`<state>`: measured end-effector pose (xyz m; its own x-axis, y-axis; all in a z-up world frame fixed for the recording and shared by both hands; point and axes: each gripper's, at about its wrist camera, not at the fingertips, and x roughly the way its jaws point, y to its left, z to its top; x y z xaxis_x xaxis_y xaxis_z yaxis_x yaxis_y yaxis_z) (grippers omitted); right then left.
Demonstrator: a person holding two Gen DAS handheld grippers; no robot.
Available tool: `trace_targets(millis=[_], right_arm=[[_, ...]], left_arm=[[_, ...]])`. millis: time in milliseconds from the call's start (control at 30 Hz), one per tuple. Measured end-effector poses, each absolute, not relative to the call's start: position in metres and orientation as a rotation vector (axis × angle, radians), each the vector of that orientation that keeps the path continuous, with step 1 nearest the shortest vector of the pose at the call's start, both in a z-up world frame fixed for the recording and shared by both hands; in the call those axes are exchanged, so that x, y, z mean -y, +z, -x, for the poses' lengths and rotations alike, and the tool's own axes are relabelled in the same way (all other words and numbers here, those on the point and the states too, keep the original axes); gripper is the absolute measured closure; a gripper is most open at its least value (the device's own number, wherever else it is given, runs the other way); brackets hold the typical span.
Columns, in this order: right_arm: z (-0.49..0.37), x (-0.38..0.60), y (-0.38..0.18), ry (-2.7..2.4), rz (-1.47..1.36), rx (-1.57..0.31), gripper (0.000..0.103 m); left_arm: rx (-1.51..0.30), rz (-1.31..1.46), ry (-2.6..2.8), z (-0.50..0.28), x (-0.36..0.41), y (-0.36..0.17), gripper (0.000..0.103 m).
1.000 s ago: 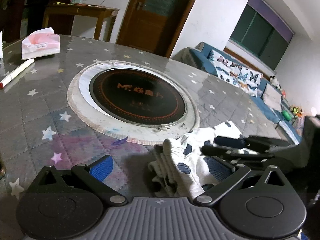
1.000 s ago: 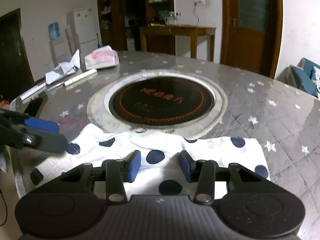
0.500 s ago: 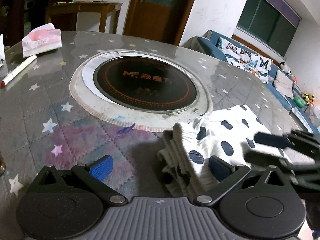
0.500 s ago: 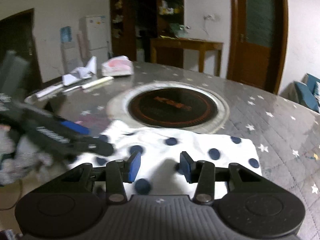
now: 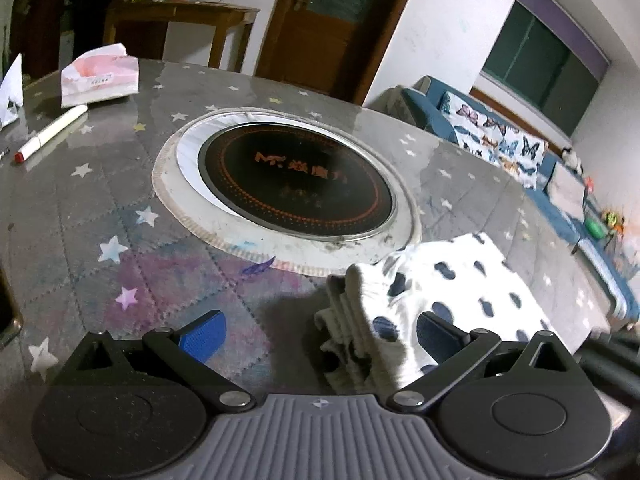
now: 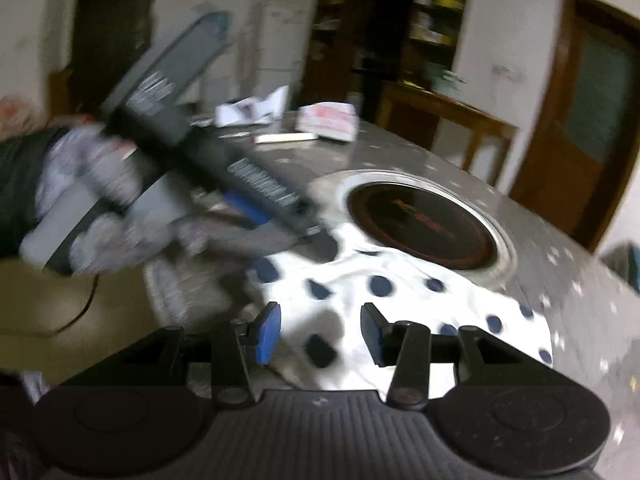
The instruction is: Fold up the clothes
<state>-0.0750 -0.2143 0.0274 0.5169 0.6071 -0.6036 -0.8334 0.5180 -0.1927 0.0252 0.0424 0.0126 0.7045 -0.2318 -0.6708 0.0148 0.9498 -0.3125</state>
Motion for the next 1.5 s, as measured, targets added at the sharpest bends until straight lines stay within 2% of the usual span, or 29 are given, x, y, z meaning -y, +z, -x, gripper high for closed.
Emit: trace_targets(millis=[333,433,600,800,1100,1167,1267,1333,1400,1433,1500], right_arm=[[0.106,0.171,-0.002,0.967,0.884,-0.378,0.059],[0.106,0.164,-0.008,0.963,0.922,-0.360,0.064],[0.101,0.166,0.003,0.959,0.819,-0.361,0.081],[0.096,0.181,0.022,0.932,0.658,-0.351,0.086],[0.088,0.198,0.033,0.916,0.550,-0.336,0.088],[0.086,0.201,0.034,0.918,0.540,-0.336,0.088],[0.084,0.206,0.034,0.922,0.519,-0.345,0.088],[0.080,0.213,0.035,0.924,0.488,-0.369,0.088],[0.075,0.219,0.036,0.927,0.456,-0.393,0.088],[0.073,0.222,0.036,0.928,0.440,-0.405,0.088],[0.068,0.229,0.037,0.930,0.408,-0.429,0.087]], left_arm=[[-0.846,0.459,-0.181,-0.024,-0.047,0.008,0.001],[-0.870,0.521,-0.189,-0.025,-0.050,0.003,0.002],[-0.882,0.640,-0.201,-0.022,-0.054,-0.001,0.002],[-0.892,0.782,-0.216,-0.019,-0.058,-0.005,0.002],[-0.909,1.011,-0.227,-0.016,-0.060,-0.018,0.002],[-0.916,1.030,-0.232,-0.019,-0.058,-0.021,0.006],[-0.919,1.061,-0.245,-0.024,-0.056,-0.025,0.022],[-0.922,1.063,-0.240,-0.027,-0.056,-0.029,0.046],[-0.925,1.052,-0.232,-0.029,-0.057,-0.033,0.065],[-0.926,1.046,-0.228,-0.030,-0.057,-0.034,0.070],[-0.924,1.015,-0.228,-0.031,-0.058,-0.035,0.073]])
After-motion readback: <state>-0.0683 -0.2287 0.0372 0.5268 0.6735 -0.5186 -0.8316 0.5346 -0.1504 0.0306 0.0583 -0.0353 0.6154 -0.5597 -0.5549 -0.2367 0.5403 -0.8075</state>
